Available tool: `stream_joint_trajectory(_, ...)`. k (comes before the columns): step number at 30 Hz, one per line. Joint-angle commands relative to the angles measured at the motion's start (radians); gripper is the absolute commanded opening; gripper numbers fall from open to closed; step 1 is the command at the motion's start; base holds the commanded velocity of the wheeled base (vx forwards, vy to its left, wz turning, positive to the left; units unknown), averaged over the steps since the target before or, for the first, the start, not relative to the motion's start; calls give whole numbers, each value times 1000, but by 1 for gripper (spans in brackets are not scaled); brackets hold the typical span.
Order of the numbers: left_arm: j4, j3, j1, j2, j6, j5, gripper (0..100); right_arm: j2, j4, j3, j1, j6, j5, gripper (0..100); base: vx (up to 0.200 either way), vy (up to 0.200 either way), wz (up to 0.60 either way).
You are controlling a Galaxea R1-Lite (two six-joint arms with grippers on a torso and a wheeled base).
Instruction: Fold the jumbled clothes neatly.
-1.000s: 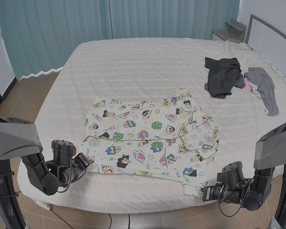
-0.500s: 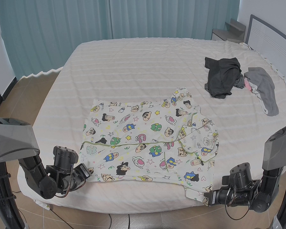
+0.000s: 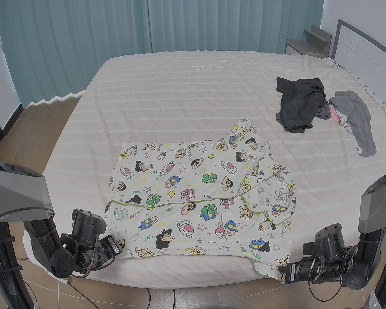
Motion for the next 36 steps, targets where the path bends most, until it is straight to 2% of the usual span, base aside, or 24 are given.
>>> stream_joint_trajectory(1, 0, 24, -6, 2, -1, 1, 0, -2, 8, 19, 5, 2, 3, 0, 0, 0, 0)
stream_joint_trajectory(7, 1, 47, -14, -7, -1, 1, 0, -10, 33, 19, 37, 4, -2, 0, 0, 0, 0)
stream_joint_trajectory(17, -3, 95, -33, -18, -1, 1, 0, -130, 203, 19, 40, 5, 0, 0, 0, 0, 0)
stream_joint_trajectory(25, -5, 133, -43, -18, 1, 1, 0, -128, 250, 19, 41, 4, 1, 0, 0, 0, 0)
stream_joint_trajectory(30, -9, 118, -43, -30, 1, 1, 0, -142, 235, 19, 40, 5, 3, 0, 0, 0, 0)
stream_joint_trajectory(35, -6, 73, -43, -101, 1, 1, 0, -182, 166, 19, 20, 7, 12, 0, 0, 0, 0)
stream_joint_trajectory(36, 1, 47, -40, -139, 1, 1, 0, -205, 134, 19, -5, 7, 18, 0, 0, 0, 0)
